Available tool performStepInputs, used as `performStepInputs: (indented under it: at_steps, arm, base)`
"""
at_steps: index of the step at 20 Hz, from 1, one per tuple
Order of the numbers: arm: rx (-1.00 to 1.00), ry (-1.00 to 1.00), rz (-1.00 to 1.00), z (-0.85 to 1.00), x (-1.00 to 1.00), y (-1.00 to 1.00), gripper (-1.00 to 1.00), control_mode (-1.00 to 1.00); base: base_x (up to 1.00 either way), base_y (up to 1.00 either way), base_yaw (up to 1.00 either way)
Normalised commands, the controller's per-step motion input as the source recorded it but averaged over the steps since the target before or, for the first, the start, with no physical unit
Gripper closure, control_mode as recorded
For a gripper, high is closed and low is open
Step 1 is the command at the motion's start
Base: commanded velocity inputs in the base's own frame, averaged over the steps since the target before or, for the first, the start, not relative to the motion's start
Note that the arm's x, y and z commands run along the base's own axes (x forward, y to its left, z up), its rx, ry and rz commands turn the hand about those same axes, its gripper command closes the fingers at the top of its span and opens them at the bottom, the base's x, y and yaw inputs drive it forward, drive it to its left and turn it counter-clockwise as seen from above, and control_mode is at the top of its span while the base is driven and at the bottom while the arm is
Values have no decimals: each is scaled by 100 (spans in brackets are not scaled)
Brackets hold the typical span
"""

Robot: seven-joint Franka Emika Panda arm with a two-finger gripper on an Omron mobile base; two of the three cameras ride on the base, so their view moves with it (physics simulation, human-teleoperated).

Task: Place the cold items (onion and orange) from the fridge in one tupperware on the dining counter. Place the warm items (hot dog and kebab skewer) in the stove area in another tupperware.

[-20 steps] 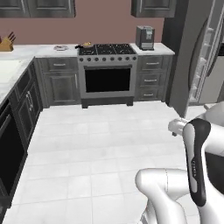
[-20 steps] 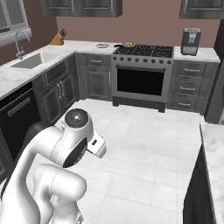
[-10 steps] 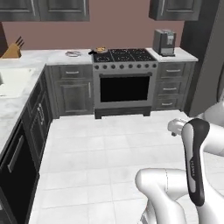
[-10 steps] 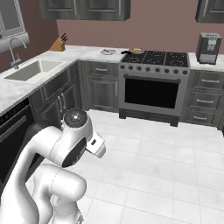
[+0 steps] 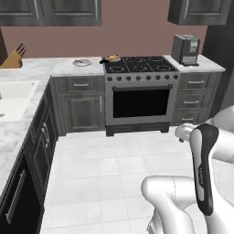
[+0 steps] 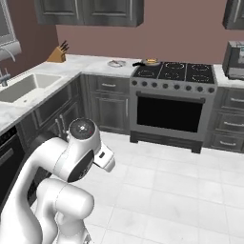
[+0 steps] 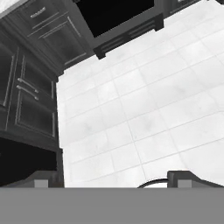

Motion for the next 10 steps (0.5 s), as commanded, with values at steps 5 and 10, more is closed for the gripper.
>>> performStepInputs:
  at_steps: [5, 10]
  arm:
    - [0, 0, 0, 0, 0, 0, -100, 100]
    - [0, 0, 0, 0, 0, 0, -100, 100]
  base:
    - [85, 35, 0]
    - [83, 30, 0]
